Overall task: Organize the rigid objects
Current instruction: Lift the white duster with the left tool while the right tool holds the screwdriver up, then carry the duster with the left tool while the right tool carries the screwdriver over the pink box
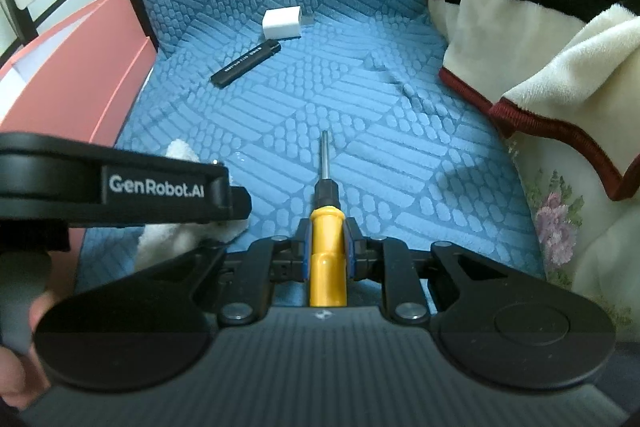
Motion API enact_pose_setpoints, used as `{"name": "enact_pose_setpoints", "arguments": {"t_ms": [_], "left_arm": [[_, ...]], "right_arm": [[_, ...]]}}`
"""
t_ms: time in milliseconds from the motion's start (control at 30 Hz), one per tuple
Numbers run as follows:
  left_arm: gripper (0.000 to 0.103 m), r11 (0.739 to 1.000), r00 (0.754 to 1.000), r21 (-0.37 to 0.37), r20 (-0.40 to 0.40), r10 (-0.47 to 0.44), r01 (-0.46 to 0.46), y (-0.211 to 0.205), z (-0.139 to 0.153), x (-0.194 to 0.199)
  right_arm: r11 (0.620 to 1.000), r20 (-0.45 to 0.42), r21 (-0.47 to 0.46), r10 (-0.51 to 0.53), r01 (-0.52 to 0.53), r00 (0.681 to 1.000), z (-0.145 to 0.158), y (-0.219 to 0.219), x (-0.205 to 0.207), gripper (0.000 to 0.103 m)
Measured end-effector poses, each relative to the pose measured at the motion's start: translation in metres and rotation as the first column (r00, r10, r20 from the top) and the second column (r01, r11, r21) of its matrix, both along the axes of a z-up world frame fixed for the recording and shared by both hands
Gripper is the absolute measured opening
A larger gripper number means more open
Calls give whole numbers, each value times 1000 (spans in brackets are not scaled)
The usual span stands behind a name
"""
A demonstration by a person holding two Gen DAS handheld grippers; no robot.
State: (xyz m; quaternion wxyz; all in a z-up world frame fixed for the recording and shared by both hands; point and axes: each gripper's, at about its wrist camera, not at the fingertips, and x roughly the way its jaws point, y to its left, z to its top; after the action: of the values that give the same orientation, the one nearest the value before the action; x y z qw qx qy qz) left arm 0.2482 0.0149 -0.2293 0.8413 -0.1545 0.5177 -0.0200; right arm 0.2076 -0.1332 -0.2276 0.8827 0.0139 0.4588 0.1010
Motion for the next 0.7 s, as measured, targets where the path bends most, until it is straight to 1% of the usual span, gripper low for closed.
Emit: {"name": "enact_pose_setpoints", "arguments": {"t_ms": [100, 267, 467, 533, 600, 700], "left_arm": [[52, 1000, 1000, -10, 4, -2, 2, 3, 4, -3], [52, 1000, 1000, -23, 19, -2, 2, 12, 15, -12], [52, 999, 1000, -40, 26, -1, 2, 21, 26, -28], [52, 997, 1000, -77, 19, -9, 10, 23, 31, -31], [52, 996, 1000, -92, 16, 12, -10, 25, 36, -37], [52, 993, 1000, -117, 4, 20, -19, 29, 43, -45]], "right_arm": [[1000, 9, -1, 6, -6, 1000, 2, 1, -2, 21], [1000, 29, -1, 25, -25, 999, 9, 5, -9, 21], [999, 29, 11, 41, -42, 999, 20, 8, -19, 21], [999, 31, 4, 53, -53, 998, 25, 10, -21, 21], [999, 27, -4, 54, -54, 998, 31, 10, -21, 21], [999, 9, 27, 40, -40, 999, 41, 6, -24, 20]]}}
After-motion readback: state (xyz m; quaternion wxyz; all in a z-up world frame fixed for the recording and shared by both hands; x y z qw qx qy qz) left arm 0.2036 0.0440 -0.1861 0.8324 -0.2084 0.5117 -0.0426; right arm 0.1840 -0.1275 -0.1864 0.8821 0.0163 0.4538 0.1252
